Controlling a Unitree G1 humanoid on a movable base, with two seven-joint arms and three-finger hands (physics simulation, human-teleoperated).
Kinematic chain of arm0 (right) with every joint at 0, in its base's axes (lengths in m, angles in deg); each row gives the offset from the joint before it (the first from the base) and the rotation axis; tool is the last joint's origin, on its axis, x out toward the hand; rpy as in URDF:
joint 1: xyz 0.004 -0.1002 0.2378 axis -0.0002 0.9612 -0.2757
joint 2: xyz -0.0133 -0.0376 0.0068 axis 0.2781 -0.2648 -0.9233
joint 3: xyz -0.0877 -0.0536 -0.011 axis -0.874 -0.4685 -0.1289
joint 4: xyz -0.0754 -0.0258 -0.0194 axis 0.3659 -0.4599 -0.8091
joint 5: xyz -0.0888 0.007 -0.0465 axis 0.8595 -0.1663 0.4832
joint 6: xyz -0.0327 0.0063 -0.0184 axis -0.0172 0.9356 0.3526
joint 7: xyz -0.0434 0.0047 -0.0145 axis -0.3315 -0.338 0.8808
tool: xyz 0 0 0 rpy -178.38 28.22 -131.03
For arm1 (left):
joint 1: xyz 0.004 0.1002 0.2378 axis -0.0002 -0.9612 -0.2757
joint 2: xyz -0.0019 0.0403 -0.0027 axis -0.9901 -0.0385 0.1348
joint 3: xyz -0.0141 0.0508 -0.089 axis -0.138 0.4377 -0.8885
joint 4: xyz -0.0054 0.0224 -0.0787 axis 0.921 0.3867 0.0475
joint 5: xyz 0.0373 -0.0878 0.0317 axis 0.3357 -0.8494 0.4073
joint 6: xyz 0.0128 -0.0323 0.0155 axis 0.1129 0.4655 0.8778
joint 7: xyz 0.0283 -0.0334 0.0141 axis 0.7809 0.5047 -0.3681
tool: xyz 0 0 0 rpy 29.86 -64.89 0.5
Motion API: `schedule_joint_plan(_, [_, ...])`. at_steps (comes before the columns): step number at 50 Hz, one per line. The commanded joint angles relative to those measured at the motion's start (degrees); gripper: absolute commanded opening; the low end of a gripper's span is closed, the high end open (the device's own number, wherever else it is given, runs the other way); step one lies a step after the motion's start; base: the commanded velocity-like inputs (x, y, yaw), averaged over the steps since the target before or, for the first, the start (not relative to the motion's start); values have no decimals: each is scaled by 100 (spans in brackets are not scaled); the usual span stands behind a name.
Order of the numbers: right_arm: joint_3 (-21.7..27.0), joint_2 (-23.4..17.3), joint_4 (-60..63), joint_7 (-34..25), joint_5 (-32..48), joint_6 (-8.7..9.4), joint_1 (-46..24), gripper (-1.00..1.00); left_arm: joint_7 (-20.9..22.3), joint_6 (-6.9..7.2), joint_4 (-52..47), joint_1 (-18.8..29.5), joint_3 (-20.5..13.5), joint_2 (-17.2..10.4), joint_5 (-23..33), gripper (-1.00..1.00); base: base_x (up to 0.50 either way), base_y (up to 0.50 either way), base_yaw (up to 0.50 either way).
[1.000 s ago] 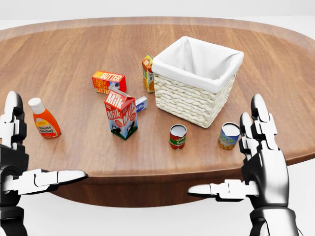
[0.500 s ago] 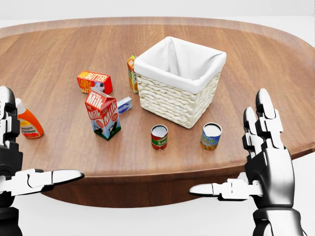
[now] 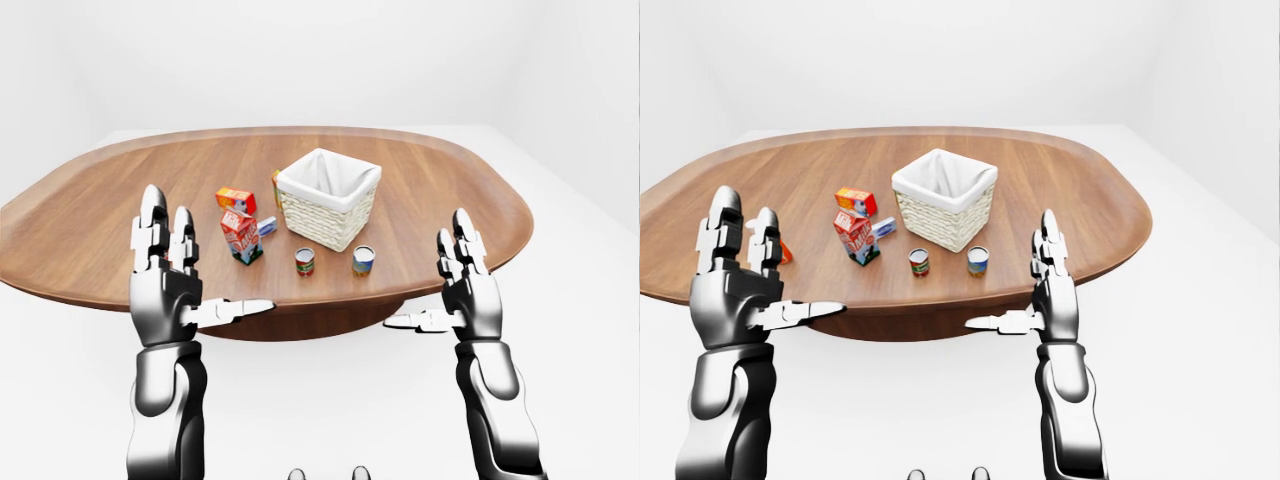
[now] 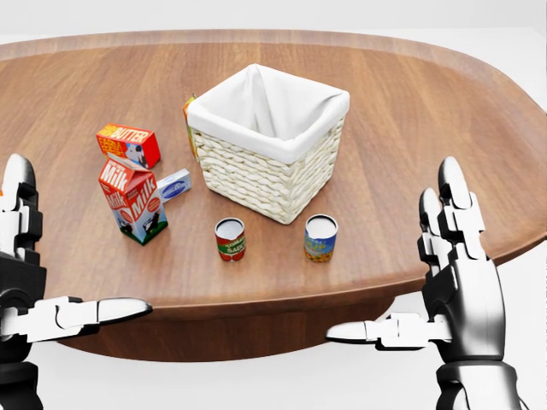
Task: Pick up the alphabet soup, and put it in the basket.
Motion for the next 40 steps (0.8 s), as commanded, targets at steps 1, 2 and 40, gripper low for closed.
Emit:
schedule_joint_plan(1, [-37, 4, 2, 3, 87, -18, 13, 100, 18, 0, 23, -19, 13, 4, 31, 100, 0, 0, 0])
schedule_joint_plan(2, [-36, 4, 11, -5, 79, -18, 15, 100, 22, 0, 44, -10, 9, 3, 31, 100, 0, 0, 0])
schedule_joint_plan(40, [-47, 2, -158, -21, 138, -76, -5, 100, 50, 0, 99, -46, 49, 17, 60, 100, 21, 0, 0])
